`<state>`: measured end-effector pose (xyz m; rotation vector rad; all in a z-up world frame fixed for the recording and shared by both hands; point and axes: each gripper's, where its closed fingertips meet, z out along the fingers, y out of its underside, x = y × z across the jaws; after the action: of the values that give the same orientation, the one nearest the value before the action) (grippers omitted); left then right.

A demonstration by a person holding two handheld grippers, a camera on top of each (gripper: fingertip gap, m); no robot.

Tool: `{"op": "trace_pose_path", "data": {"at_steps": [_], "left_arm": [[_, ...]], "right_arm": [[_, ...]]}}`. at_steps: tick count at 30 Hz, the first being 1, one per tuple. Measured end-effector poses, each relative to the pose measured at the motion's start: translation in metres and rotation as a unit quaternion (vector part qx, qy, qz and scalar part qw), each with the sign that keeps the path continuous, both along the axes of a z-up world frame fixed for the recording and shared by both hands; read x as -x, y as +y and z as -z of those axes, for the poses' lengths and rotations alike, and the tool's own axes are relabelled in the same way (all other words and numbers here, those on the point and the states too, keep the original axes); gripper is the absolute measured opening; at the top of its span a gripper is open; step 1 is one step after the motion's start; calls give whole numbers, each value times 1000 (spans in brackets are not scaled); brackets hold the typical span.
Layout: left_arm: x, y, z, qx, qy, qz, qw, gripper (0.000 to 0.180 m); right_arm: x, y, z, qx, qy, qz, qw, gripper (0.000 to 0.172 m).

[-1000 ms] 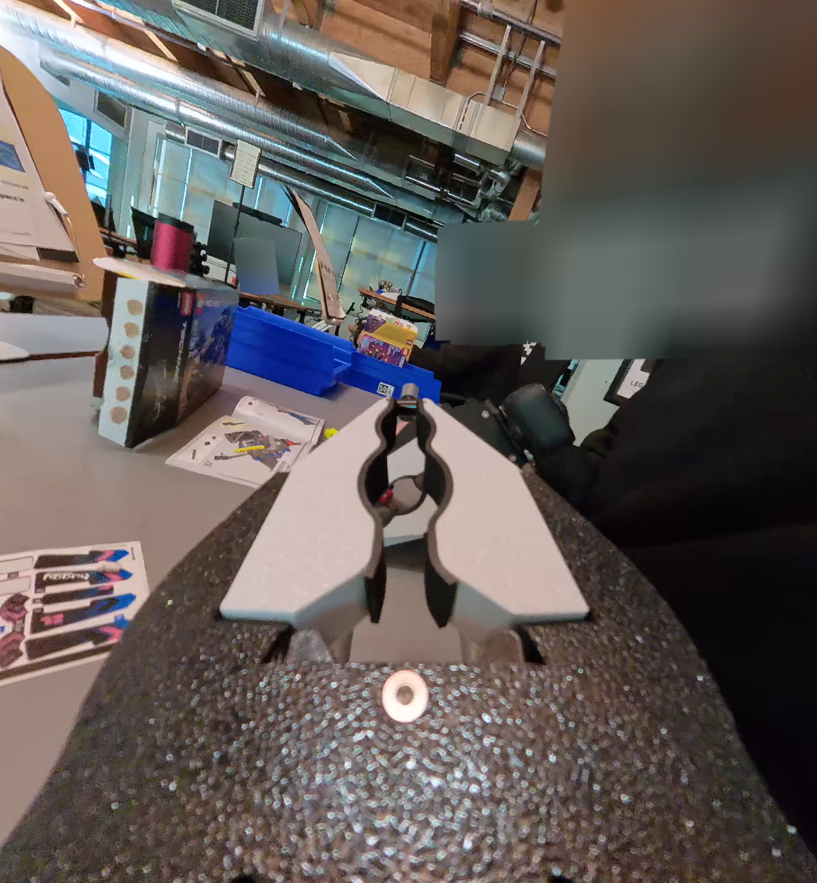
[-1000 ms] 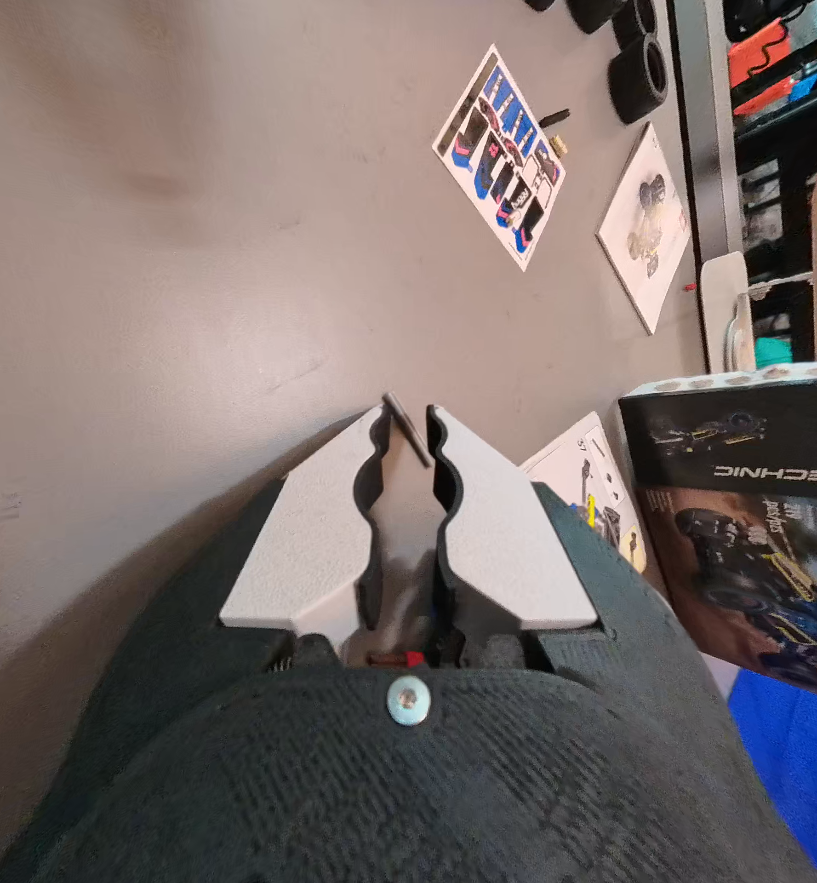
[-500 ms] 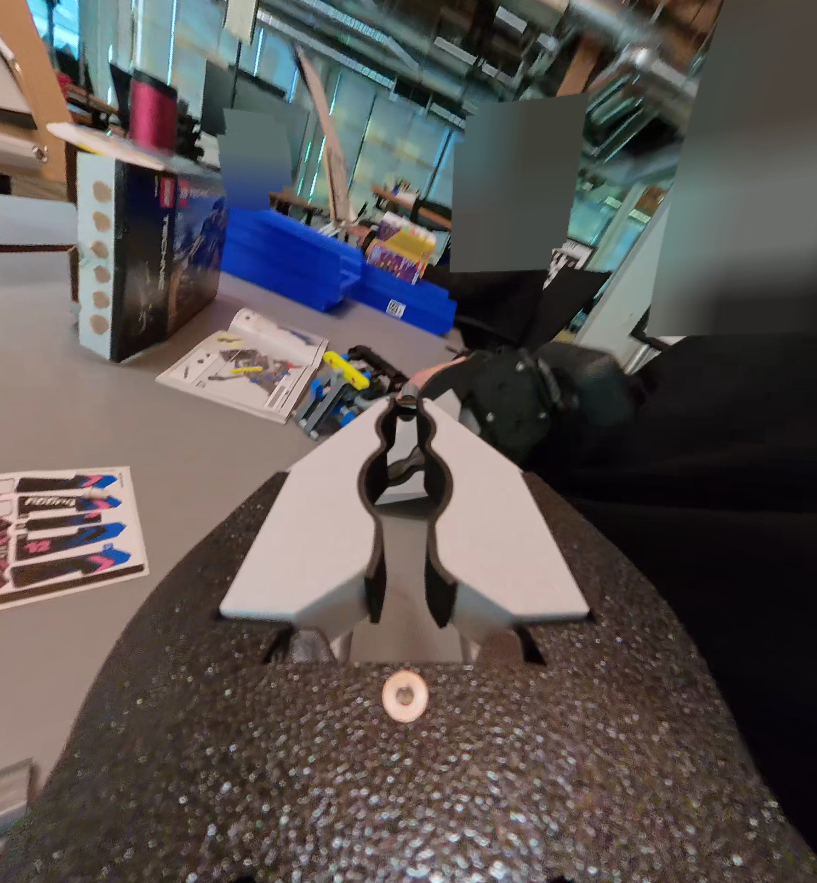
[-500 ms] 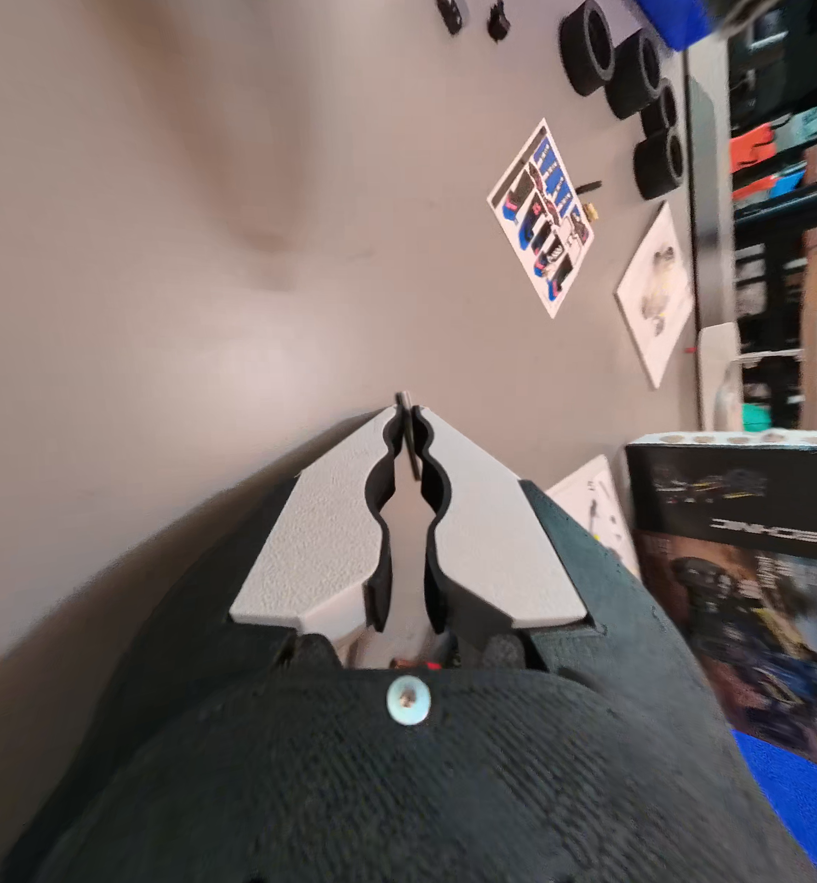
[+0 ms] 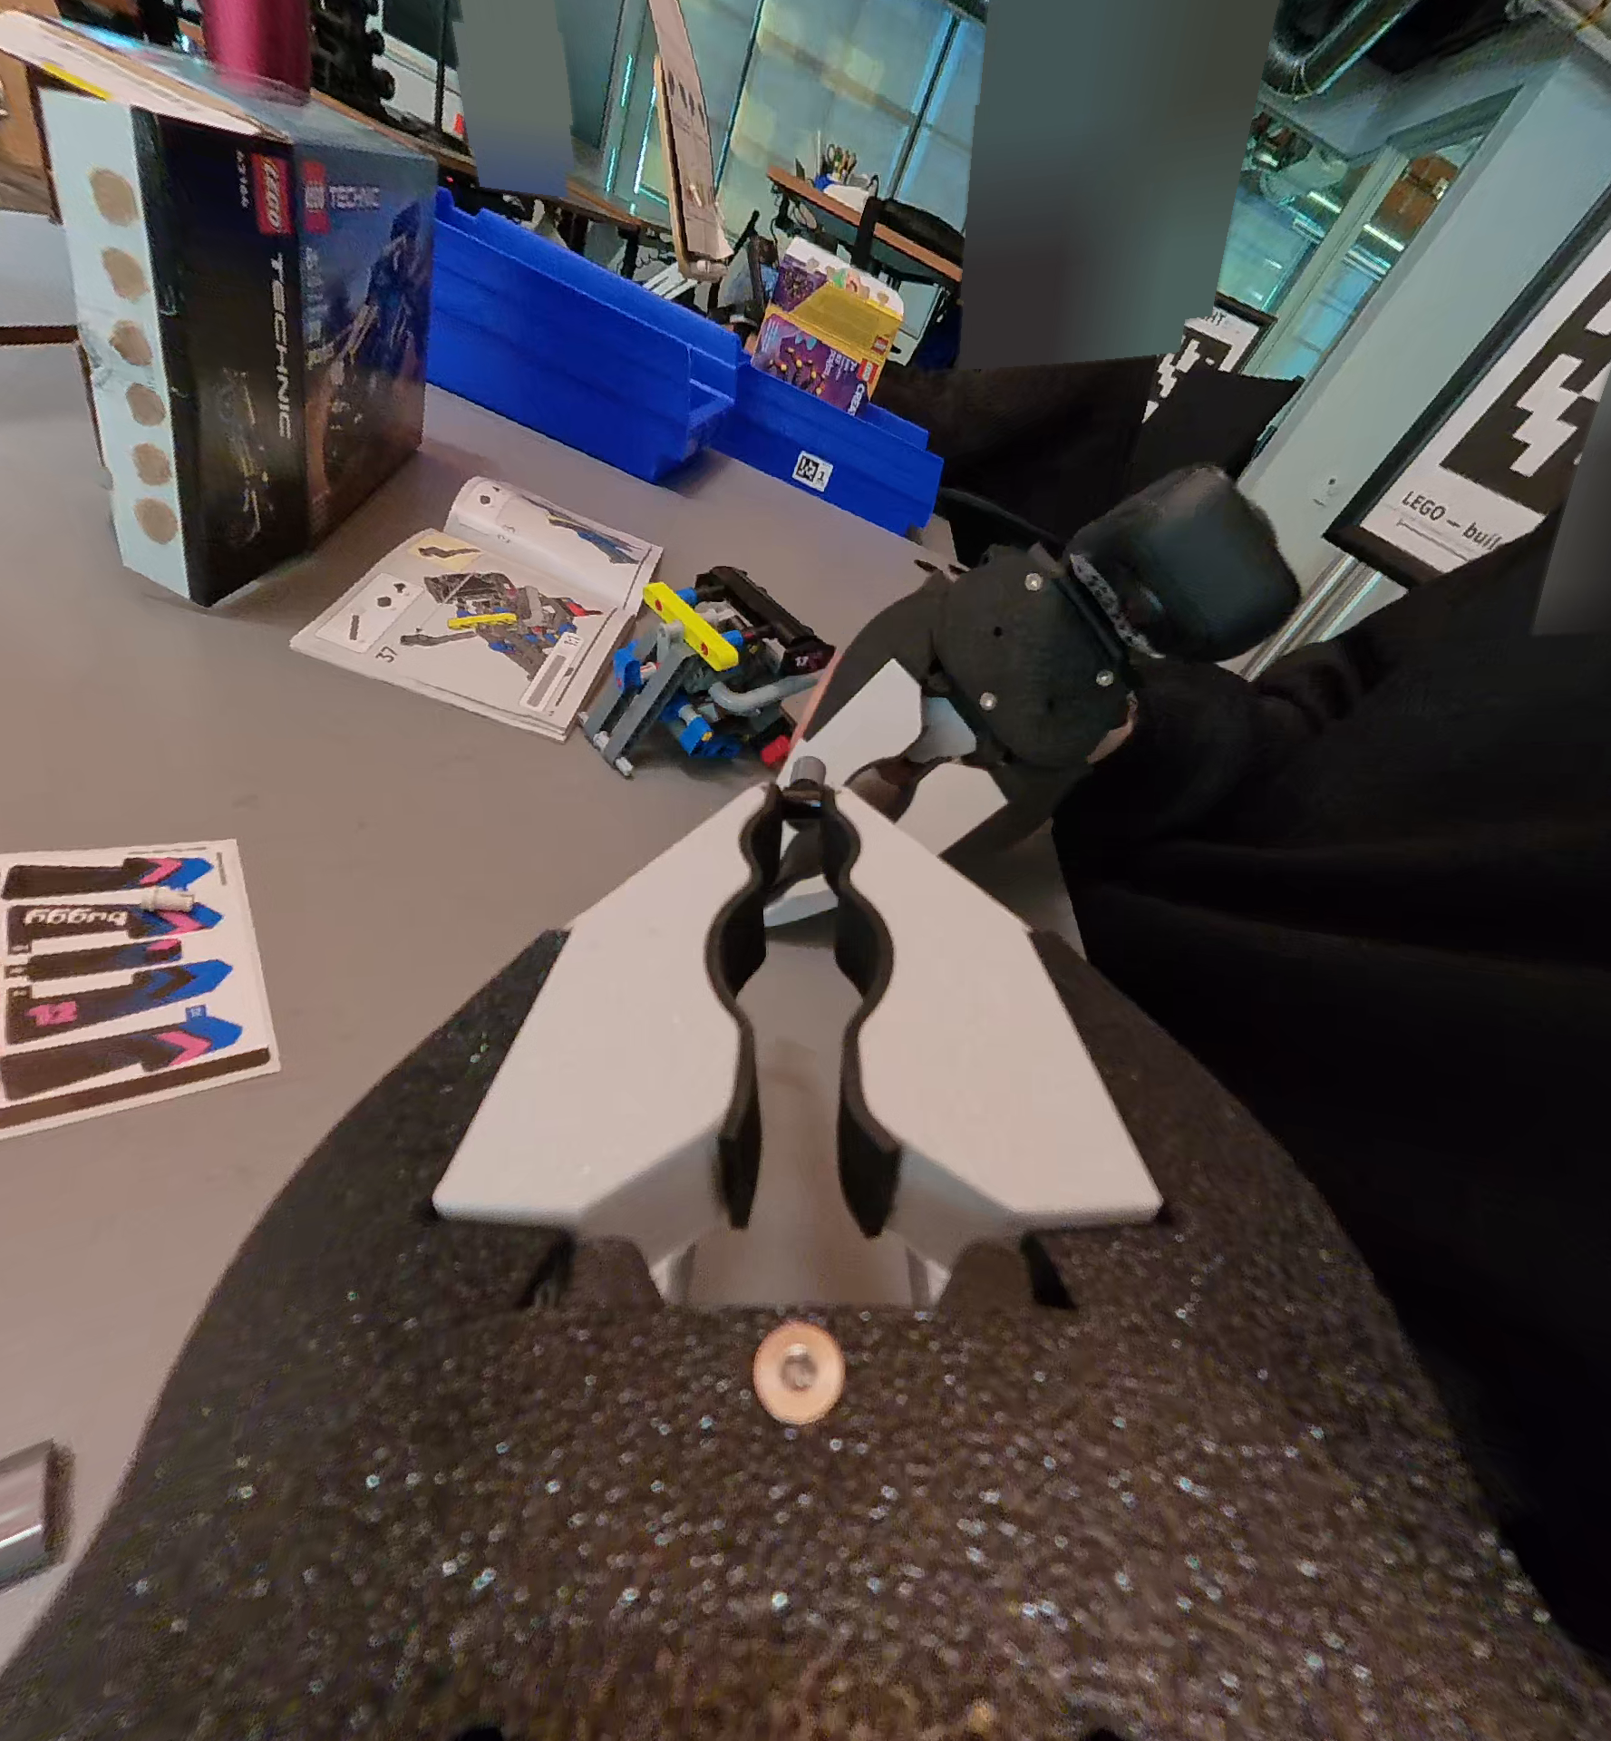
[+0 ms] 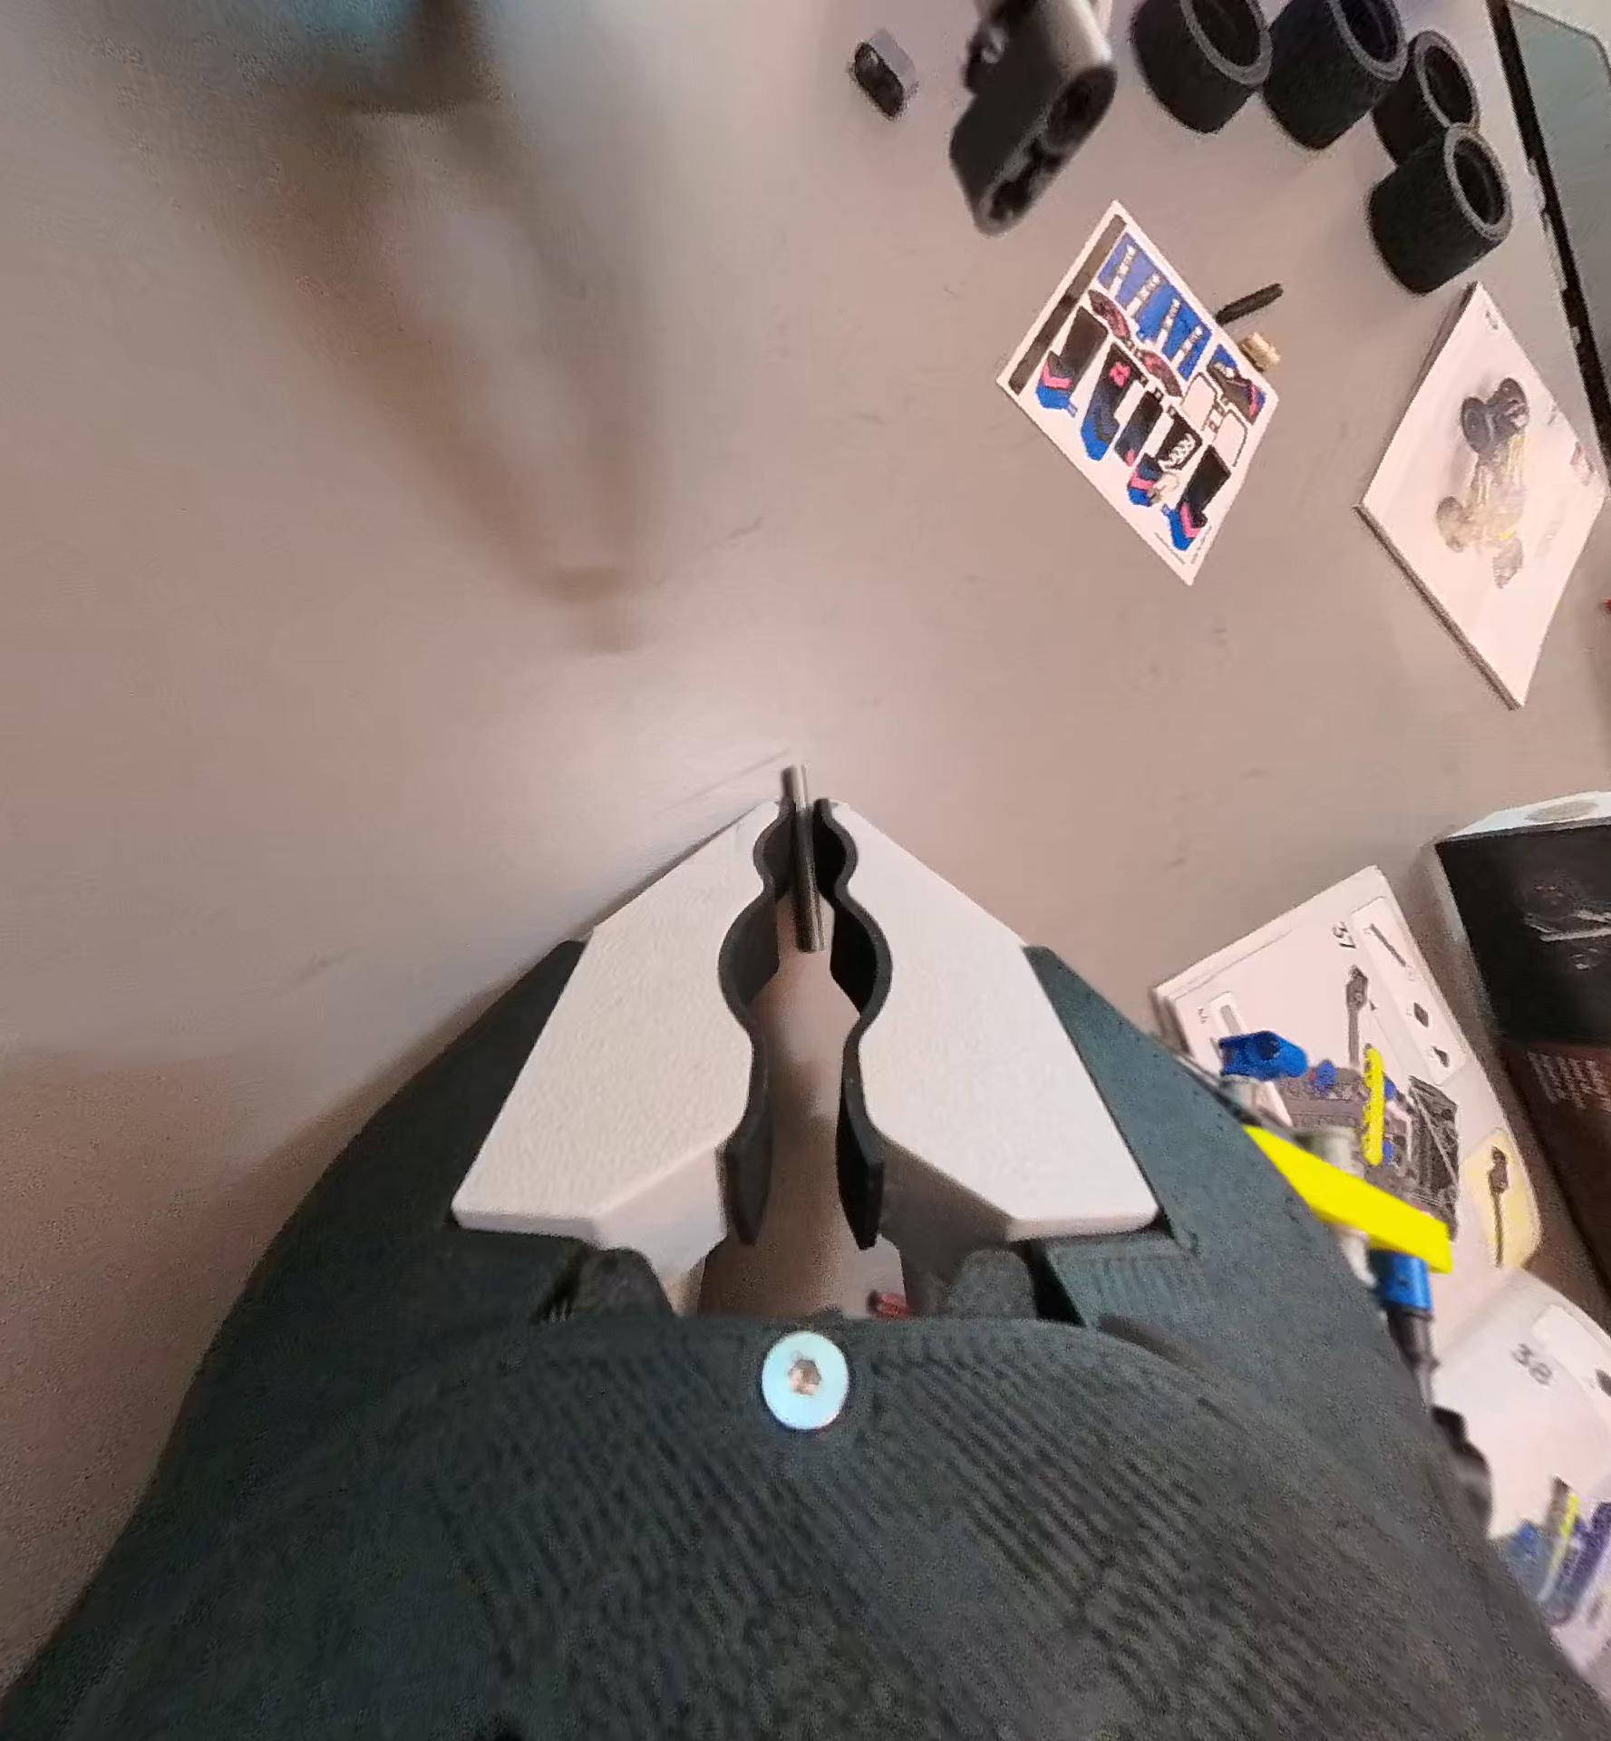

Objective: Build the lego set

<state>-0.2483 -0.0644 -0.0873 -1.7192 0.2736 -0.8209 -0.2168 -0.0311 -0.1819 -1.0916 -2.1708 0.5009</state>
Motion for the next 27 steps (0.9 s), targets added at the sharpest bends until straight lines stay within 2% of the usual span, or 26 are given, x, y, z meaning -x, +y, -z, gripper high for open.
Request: {"op": "trace_pose_path", "data": {"at_steps": [5,8,10,12,17,20,27], "left_arm": [[-6,4,12,28,28,2,999,4],[-11,9,21,47,52,1,998,5],[-14,12,30,67,73,3,995,5],[-16,14,41,95,105,0,990,5],[-24,16,59,145,206,3,968,5],[-30,19,64,152,242,5,958,5],[-46,21,67,143,250,39,957,4]], "right_arm": [[-11,-1,-4,8,33,7,999,1],[-15,-4,-12,65,46,12,997,1],[-22,-4,-9,97,24,16,995,1],[-29,-4,-4,115,-4,19,993,1],[-29,-7,-6,187,4,31,982,1],[-33,-4,-1,176,-5,26,984,1],[-39,-6,0,155,0,4,988,6]]}}
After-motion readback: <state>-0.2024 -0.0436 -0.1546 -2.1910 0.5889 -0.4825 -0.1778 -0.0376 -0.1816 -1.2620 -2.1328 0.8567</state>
